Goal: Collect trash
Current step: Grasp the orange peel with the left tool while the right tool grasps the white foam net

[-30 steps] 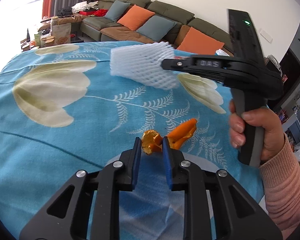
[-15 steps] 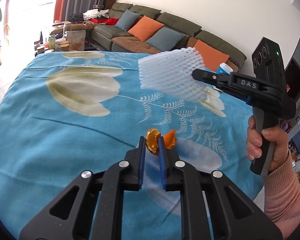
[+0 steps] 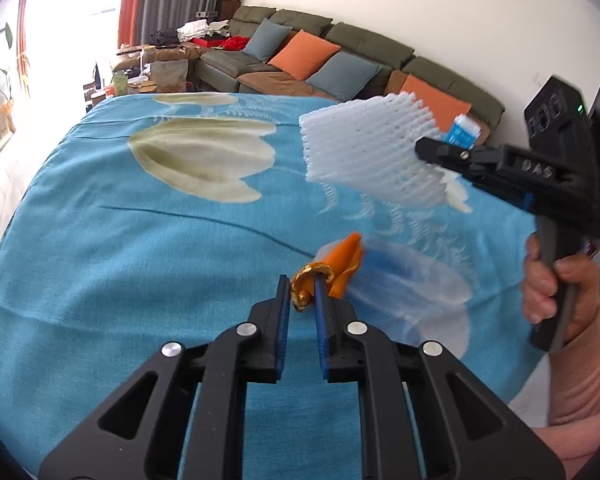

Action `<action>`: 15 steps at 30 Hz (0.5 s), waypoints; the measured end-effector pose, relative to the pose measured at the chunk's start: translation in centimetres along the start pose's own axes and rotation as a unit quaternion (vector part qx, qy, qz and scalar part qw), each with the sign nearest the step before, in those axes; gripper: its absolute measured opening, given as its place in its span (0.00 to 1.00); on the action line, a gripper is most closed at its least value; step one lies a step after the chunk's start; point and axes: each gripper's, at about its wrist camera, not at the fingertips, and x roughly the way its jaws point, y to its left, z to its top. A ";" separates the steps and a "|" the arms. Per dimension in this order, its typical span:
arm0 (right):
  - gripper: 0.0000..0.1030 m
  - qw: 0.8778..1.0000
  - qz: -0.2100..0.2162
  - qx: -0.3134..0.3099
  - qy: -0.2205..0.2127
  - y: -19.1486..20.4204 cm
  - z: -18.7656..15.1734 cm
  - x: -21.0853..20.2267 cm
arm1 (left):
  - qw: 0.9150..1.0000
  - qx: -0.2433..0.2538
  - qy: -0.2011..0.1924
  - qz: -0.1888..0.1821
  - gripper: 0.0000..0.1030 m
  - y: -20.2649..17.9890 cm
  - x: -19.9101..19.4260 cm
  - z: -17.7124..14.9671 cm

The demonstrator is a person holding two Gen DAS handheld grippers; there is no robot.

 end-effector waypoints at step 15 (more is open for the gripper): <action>0.06 1.000 0.019 0.012 -0.004 0.5 -0.9 -0.4 | 1.000 -0.002 -0.026 -0.012 0.07 0.0 -1.2 -0.4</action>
